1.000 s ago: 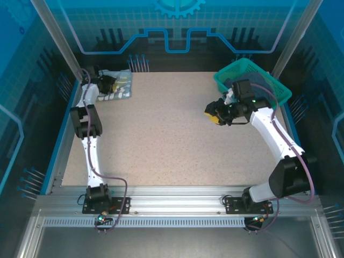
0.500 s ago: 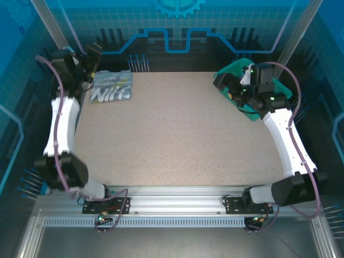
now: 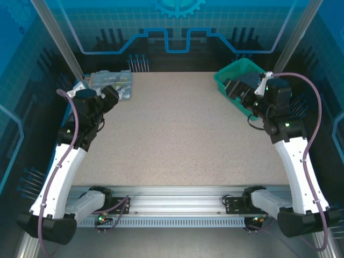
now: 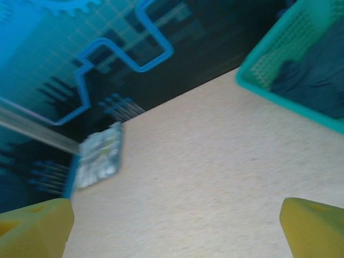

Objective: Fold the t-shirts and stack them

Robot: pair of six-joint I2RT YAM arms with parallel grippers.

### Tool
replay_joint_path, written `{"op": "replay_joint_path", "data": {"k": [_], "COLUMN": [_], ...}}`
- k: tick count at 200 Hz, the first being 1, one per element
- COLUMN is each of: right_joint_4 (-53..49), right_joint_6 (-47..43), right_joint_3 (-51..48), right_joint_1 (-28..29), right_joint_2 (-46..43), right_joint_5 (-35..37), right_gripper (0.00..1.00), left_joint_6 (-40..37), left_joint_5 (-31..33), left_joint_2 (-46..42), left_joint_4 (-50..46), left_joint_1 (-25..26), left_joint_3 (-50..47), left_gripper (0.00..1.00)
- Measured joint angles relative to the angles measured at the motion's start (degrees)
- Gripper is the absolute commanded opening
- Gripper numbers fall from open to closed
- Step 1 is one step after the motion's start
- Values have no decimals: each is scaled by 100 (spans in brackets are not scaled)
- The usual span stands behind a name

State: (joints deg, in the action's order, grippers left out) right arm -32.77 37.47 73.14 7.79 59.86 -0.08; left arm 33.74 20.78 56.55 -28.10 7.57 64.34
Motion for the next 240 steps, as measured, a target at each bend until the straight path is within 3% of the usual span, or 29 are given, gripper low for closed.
{"op": "replay_joint_path", "data": {"k": [35,70,111,144,175,202,222,240], "right_joint_4": [789,1987,3442,4784,5386,5934,6546,7086], "right_joint_6": [-1604,-2490,-2918,-3053,-3141,-3281,-3394,-3460], "right_joint_3": [-1755,-3456,-4505,-4527,-4249,-4275,-4527,-4846], "right_joint_1": [142,136,-153,-472,-522,-503,-470,-415], "right_joint_2": [-186,197,791,1462,2184,2404,2413,2509], "right_joint_5": [1606,2107,2035,1705,1456,1285,1123,1117], "right_gripper": [100,100,100,100,100,100,100,100], "left_joint_6": [-1268,-1956,-2232,-2420,-2538,-2780,-3036,-3115], "left_joint_5": [177,511,487,243,-13,-181,-282,-308], "left_joint_2": [-249,-74,1191,2162,2529,2656,3276,3401], "left_joint_4": [1130,2345,4428,5729,6653,8011,9097,9077], "left_joint_1": [44,44,-407,-671,-778,-706,-494,-442], "left_joint_3": [-1930,-3646,-4052,-4061,-4148,-4826,-5198,-5198], "left_gripper": [99,99,99,99,99,99,99,99]}}
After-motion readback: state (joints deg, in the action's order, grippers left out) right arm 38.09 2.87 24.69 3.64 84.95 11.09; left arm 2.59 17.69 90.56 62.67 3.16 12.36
